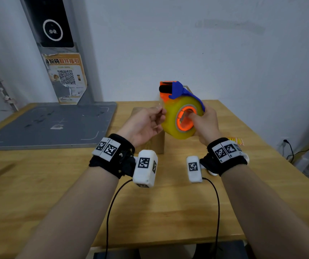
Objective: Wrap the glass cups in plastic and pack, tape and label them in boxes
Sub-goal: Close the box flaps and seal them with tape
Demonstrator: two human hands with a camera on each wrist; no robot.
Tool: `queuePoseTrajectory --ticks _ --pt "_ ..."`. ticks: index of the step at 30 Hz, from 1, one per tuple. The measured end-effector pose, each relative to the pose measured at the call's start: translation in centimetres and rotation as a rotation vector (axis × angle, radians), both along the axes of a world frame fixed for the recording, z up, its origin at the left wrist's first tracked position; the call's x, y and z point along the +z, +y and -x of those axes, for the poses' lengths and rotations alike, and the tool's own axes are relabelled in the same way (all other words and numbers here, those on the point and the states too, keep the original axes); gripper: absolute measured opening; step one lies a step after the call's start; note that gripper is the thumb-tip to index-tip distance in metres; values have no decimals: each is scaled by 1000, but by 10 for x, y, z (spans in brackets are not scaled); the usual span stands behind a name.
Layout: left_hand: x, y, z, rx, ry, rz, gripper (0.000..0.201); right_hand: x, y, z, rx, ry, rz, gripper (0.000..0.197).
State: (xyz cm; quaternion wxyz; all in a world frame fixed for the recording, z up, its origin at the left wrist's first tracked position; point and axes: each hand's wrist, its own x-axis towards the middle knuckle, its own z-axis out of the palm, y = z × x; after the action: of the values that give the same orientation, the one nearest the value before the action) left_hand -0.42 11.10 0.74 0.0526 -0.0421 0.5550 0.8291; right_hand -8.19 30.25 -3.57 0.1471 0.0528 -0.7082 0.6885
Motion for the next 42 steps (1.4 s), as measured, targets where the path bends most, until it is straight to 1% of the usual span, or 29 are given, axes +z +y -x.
queuePoseTrajectory --ticks 2,5,8,10,12,14,16,18,21,23,25,27,30,33,37,39,42 --pt "-2 0 0 15 29 17 17 0 -1 2 -6 -14 -2 47" --pt "-2 -2 1 23 -17 40 17 4 -2 0 -23 57 -55 46" --pt "0 -6 2 37 -76 74 32 10 -2 -5 -21 155 -106 58" --pt "-1 -6 4 34 -72 149 39 12 -3 -6 -7 197 -127 60" --pt "-2 -3 5 61 -53 211 33 12 -4 -6 4 214 -136 59" --pt "-2 -3 9 128 -29 232 20 12 -3 -4 -5 222 -142 59" --pt "-2 -6 11 190 -21 246 13 11 1 -2 -23 231 -158 61" --pt "-2 -8 13 204 -43 231 20 12 6 0 -40 229 -179 62" --pt "-1 -8 10 106 -68 211 40 11 8 0 -50 229 -189 63" --pt "0 -4 9 73 -68 209 46 10 8 -1 -46 233 -194 63" --pt "0 0 9 68 -56 232 41 9 8 -2 -41 241 -192 64" --pt "-1 3 10 88 -53 241 27 9 7 -2 -44 251 -190 64" --pt "-1 3 10 48 -122 207 14 8 6 -3 -45 265 -193 66" --pt "0 -2 9 -16 -213 157 14 8 8 -3 -46 276 -201 67" --pt "4 -5 7 -70 -263 121 14 8 8 -1 -67 318 -235 69" --pt "6 -5 6 -67 -260 138 12 9 8 0 -80 347 -274 70" --pt "6 -4 5 -18 -241 208 11 10 7 1 -100 364 -299 70"
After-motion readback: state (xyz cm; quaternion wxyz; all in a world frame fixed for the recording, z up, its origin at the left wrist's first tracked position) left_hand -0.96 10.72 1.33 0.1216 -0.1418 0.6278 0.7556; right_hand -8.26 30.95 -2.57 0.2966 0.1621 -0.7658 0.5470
